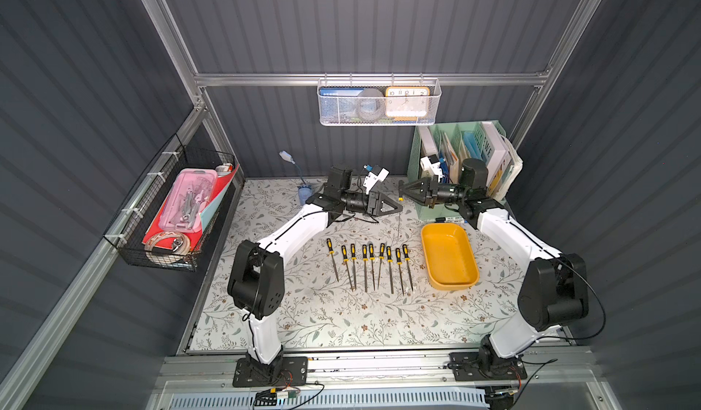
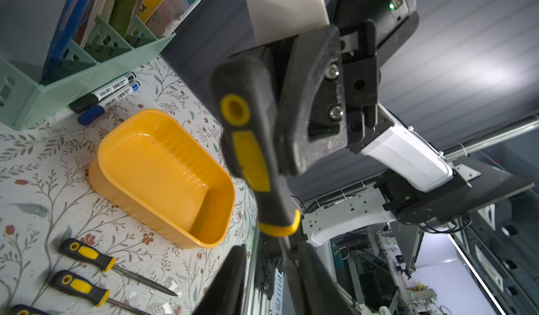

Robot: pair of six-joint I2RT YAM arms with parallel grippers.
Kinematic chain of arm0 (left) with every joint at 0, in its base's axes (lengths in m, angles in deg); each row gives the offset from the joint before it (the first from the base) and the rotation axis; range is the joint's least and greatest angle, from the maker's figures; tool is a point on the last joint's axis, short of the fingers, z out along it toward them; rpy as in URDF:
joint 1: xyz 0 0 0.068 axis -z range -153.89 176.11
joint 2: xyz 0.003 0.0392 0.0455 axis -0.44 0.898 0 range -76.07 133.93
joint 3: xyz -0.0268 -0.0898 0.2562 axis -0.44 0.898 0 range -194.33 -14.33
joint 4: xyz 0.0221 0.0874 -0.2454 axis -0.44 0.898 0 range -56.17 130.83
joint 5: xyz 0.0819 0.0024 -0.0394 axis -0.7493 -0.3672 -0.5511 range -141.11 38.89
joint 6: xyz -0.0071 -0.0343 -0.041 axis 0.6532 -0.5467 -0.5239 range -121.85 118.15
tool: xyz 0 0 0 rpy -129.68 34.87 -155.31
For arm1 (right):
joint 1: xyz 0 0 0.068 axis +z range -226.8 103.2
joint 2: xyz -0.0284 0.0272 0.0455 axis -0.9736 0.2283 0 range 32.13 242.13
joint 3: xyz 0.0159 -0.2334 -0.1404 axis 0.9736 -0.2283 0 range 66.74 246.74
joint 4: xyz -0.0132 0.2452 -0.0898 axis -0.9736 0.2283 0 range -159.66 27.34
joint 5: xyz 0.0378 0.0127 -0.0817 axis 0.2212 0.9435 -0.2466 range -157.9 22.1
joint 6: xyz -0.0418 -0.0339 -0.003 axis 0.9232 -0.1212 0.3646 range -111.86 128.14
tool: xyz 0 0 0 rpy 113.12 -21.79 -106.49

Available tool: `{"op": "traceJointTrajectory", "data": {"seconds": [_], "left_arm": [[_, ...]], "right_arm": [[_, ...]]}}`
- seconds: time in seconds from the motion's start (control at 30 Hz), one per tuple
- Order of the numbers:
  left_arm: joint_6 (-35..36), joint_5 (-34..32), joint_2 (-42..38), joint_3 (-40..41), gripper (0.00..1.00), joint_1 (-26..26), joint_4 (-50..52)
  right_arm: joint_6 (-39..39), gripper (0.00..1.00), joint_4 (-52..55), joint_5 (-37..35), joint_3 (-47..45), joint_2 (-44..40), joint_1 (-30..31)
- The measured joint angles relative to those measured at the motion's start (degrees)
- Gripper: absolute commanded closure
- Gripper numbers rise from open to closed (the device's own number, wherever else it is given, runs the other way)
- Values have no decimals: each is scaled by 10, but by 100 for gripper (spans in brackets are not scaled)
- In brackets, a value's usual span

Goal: Take the file tool out of the storage box
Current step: Pick up the file tool from the storage box, then place the file tool at the center of the board.

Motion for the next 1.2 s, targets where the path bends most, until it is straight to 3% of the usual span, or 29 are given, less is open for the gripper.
{"op": "traceJointTrajectory", "data": {"seconds": [0.13, 0.37, 0.4, 0.43, 0.5, 0.57, 0.7, 1.0, 1.2], "left_arm": [[-8, 2, -2, 1, 100, 1, -6], [-25, -13, -8, 23, 100, 0, -11], [-27, -16, -8, 24, 100, 0, -11], [-28, -19, -8, 25, 100, 0, -11], [-26, -37, -9, 27, 100, 1, -8], [-20, -67, -9, 27, 100, 2, -2], [-2, -177, -13, 28, 100, -4, 58], [23, -532, -16, 52, 100, -15, 309], [23, -636, -18, 131, 100, -18, 401]], "right_arm": [[5, 100, -1, -4, 0, 0, 3], [23, 100, -9, -14, -14, 0, 6], [25, 96, -8, -16, -16, 0, 6], [28, 81, -7, -18, -16, 0, 6], [35, 42, 4, -22, -16, 0, 6], [51, 19, 28, -29, -16, 0, 8], [113, 1, 103, -66, -16, 0, 7], [216, 1, 255, -212, -15, -1, -15], [239, 1, 297, -253, -11, -1, -16]]}}
